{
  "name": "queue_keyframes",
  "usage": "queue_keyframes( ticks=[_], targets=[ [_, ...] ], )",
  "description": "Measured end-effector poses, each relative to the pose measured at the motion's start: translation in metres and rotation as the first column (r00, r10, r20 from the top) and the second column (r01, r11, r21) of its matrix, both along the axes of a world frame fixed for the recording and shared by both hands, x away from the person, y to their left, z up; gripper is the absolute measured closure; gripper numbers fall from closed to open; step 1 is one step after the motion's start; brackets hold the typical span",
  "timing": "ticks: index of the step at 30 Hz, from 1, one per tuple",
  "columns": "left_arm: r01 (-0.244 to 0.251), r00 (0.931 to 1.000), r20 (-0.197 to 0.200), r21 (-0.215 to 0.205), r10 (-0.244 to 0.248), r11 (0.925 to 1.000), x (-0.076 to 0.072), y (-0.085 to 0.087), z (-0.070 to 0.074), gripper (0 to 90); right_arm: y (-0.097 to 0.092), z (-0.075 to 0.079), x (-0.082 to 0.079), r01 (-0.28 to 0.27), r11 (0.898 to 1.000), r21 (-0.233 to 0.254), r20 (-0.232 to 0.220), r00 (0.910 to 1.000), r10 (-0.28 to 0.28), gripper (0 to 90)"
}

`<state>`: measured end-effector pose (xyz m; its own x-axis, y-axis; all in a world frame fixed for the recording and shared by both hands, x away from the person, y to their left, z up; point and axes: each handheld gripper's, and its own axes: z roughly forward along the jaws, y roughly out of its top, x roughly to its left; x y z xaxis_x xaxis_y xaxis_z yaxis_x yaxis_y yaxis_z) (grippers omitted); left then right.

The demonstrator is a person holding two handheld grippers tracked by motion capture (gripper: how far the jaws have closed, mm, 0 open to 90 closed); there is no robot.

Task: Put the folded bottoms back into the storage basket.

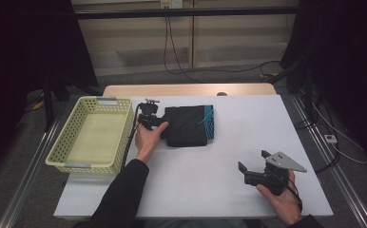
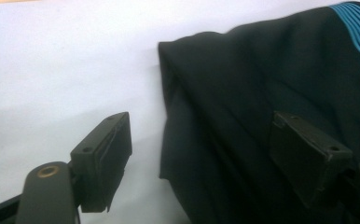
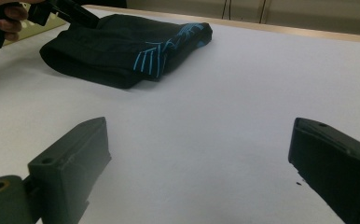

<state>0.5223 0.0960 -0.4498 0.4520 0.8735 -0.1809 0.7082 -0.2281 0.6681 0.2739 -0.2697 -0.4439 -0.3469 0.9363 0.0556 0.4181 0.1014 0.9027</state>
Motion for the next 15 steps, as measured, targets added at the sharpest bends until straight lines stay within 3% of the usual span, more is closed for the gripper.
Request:
queue_keyframes(
  ticks=[2,5,8,12,15],
  targets=[
    [-0.008,0.9998,-0.017,-0.013,0.008,0.9999,0.002,0.002,-0.003,22.3,0.000,0.000,0.000,0.000,1.000,0.000,-0.001,1.0000,0.000,5.0],
    [0.004,0.9972,-0.075,-0.072,-0.009,0.9974,0.004,0.003,-0.010,26.8,-0.001,-0.001,0.001,0.002,1.000,-0.001,-0.001,1.0000,-0.002,5.0],
    [-0.004,0.9974,-0.072,-0.054,0.000,0.9985,0.001,-0.001,-0.010,30.1,0.000,0.000,0.000,0.001,1.000,0.000,-0.001,1.0000,-0.001,5.0],
    [0.004,0.9938,-0.110,-0.099,-0.015,0.9951,0.000,-0.003,-0.009,38.7,0.000,0.000,0.000,0.000,1.000,-0.003,0.005,1.0000,0.000,5.0],
    [0.013,0.9948,-0.100,-0.072,-0.020,0.9973,-0.003,-0.012,-0.009,39.5,0.001,0.001,0.000,0.002,1.000,-0.004,0.007,1.0000,-0.002,5.2]
  ],
)
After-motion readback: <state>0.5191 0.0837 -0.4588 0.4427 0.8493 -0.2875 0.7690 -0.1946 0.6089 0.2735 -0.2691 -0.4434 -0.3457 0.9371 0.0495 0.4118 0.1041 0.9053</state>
